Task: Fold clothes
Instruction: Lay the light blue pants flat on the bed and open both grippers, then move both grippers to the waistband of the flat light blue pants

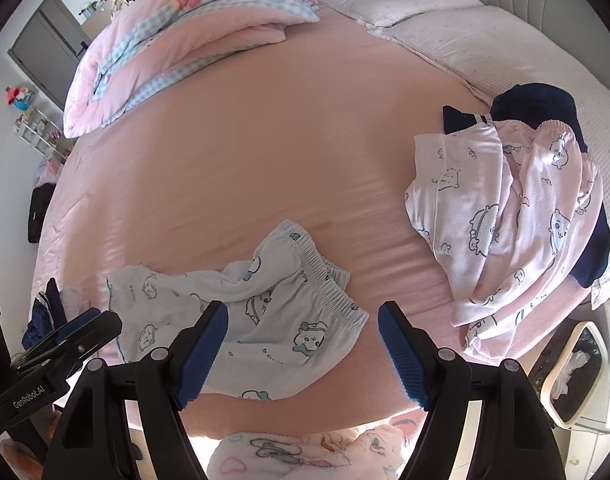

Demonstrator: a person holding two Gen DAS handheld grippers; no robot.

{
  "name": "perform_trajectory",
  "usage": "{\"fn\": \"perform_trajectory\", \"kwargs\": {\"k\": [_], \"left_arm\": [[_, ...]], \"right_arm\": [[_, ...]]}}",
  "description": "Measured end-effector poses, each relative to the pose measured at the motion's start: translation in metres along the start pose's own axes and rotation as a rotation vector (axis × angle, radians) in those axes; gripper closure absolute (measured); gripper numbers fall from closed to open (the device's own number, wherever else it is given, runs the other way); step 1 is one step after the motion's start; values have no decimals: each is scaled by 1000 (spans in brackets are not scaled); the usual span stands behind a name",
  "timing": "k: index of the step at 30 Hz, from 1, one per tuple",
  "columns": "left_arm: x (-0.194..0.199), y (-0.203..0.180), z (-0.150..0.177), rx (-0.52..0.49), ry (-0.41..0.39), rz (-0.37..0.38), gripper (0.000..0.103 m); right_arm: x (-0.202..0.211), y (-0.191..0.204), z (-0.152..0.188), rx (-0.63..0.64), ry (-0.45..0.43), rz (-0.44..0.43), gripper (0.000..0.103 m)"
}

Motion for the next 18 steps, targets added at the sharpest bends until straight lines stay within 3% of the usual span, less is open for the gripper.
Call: {"fn": "perform_trajectory", "kwargs": {"k": [4, 12, 18], "left_arm": [[15, 24, 20, 40, -21, -43, 25], [33, 49, 59, -40, -66, -283, 25], [24, 61, 79, -20, -32, -292, 25]], "right_arm": [[8, 22, 2, 61, -14, 37, 26], [11, 43, 15, 210, 9, 120, 26], [9, 50, 30, 343, 33, 192, 26]]}}
Point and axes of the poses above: each gripper's, at about its wrist camera, not at the fingertips, and x roughly against the way its jaws point, y to its left, z to its underside, the point moved 2 cm from there along -x, roughly the way its jaws point, and after that the axes turned 9 degrees about -z, right-handed, at the moved point
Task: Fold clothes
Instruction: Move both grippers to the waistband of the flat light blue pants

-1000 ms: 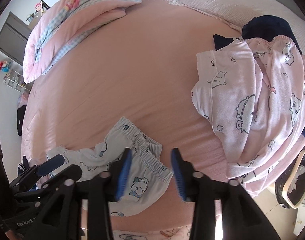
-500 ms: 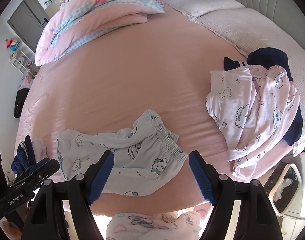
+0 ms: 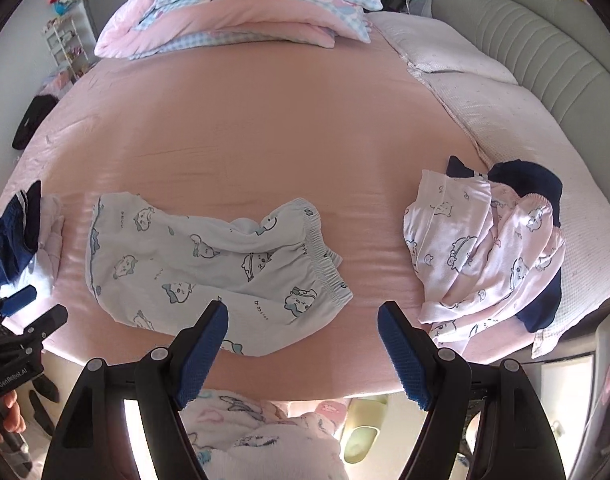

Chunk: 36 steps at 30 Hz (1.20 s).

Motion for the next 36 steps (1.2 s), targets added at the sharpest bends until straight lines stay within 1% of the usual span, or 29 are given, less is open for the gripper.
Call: {"fn": "perform_trajectory", "kwargs": {"k": [3, 5, 8, 11, 12, 14, 16, 19, 24, 26, 31, 36], "left_arm": [[-6, 3, 9, 13, 21, 2, 25], [-9, 3, 13, 18, 27, 3, 25], [-12, 2, 17, 17, 24, -3, 25], [-20, -1, 19, -12, 26, -42, 25], [-23, -3, 20, -30, 34, -53, 25], [-34, -8, 23, -71, 66, -63, 25], [-42, -13, 25, -95, 87, -67, 25], [-54, -20, 28, -122, 113, -69, 25], [-72, -31, 32, -166, 156, -72, 25], [-77, -35, 32, -176, 162, -78, 25], [-87, -42, 28, -195, 163, -96, 25], [-96, -48, 25, -213, 164, -115, 25]], "right_arm": [[0, 10, 8, 150, -2, 62, 26], [-1, 19, 17, 274, 0, 113, 26], [-4, 31, 31, 450, 1, 163, 26], [-12, 39, 42, 568, 3, 219, 26], [-17, 39, 44, 581, 12, 232, 26], [-29, 38, 45, 591, 37, 228, 26], [-40, 34, 44, 597, 69, 209, 26], [-57, 30, 43, 599, 140, 189, 26], [-76, 29, 47, 678, 199, 176, 26], [-83, 30, 49, 710, 220, 176, 26], [-99, 29, 46, 696, 279, 122, 26], [-117, 29, 45, 714, 314, 129, 26]]}}
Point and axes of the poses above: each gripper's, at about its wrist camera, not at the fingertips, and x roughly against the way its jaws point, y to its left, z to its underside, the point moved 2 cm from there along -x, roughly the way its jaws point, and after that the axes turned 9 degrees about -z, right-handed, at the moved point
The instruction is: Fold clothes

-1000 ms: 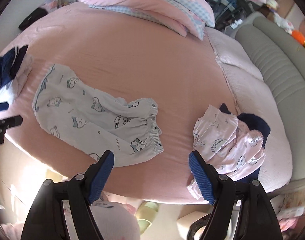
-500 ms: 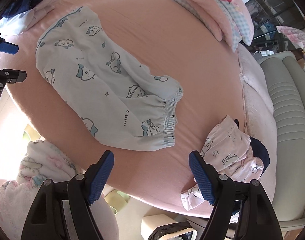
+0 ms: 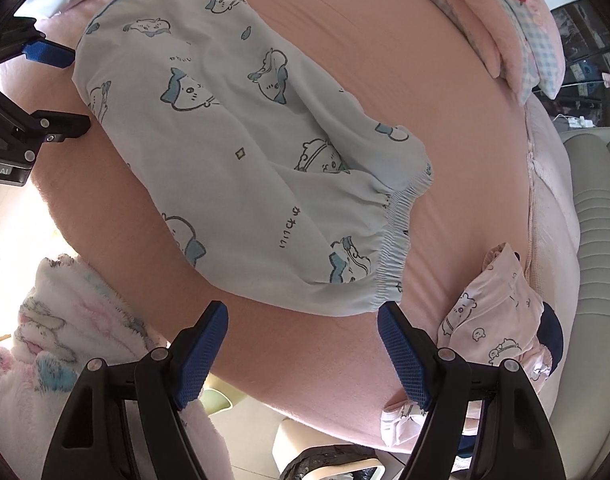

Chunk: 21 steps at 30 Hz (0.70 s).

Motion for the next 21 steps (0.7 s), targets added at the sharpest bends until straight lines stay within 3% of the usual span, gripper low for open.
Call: {"fn": "perform_trajectory", "kwargs": {"k": [8, 11, 13, 21], "left_arm": [[-8, -14, -6, -53, -23, -67, 22], [-6, -21, -4, -95, -54, -123, 13], [-5, -26, -3, -123, -75, -160, 0], [-2, -46, 0, -235, -158, -309, 0]], "right_arm": [[-15, 12, -12, 25, -4, 54, 26], [-20, 19, -17, 71, -11, 97, 26], [-19, 22, -19, 101, -30, 111, 26], [-21, 33, -19, 199, -67, 161, 26]]}}
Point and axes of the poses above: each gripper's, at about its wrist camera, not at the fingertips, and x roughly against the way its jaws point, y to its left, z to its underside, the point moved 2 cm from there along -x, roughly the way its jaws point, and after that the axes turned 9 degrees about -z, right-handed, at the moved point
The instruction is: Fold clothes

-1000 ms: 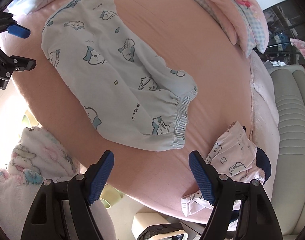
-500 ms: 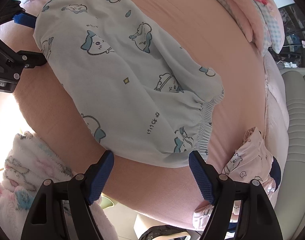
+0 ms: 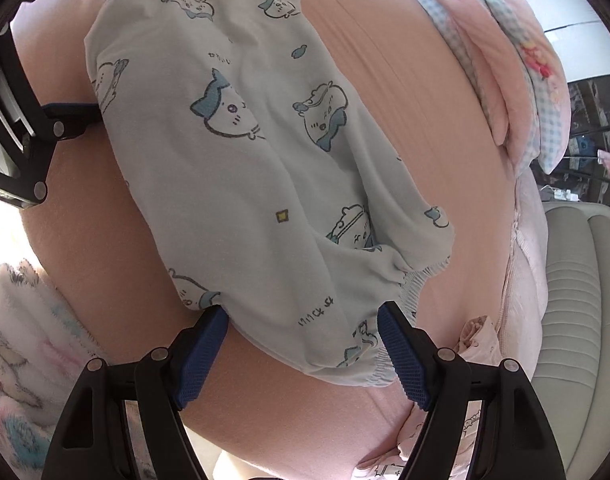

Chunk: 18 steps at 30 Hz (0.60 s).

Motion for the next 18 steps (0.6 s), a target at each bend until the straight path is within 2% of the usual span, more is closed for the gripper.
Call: {"fn": "perform_trajectory", "kwargs": {"k": [2, 4, 5, 6, 8, 11, 14, 18], "left_arm": [[3, -4, -1, -28, -21, -37, 0], [3, -10, -2, -48, -38, -70, 0], [-1, -14, -4, -43, -38, -77, 0], [-3, -17, -5, -38, -37, -82, 0], [-3, -22, -6, -40, -43, -85, 0], [2, -17, -5, -54, -66, -81, 0], [15, -10, 1, -53, -72, -79, 0], [24, 7, -1, -38, -24, -89, 0]], "right_arm": [[0, 1, 0, -9, 2, -1, 28], [0, 2, 2, -29, 5, -24, 35], [1, 3, 4, -46, 0, -48, 43], [2, 3, 5, -62, -5, -72, 47], [3, 3, 4, -77, -9, -90, 49], [2, 4, 6, -71, -17, -120, 56], [1, 1, 10, -91, -22, -144, 56], [-1, -3, 12, -114, -27, -181, 56]]}}
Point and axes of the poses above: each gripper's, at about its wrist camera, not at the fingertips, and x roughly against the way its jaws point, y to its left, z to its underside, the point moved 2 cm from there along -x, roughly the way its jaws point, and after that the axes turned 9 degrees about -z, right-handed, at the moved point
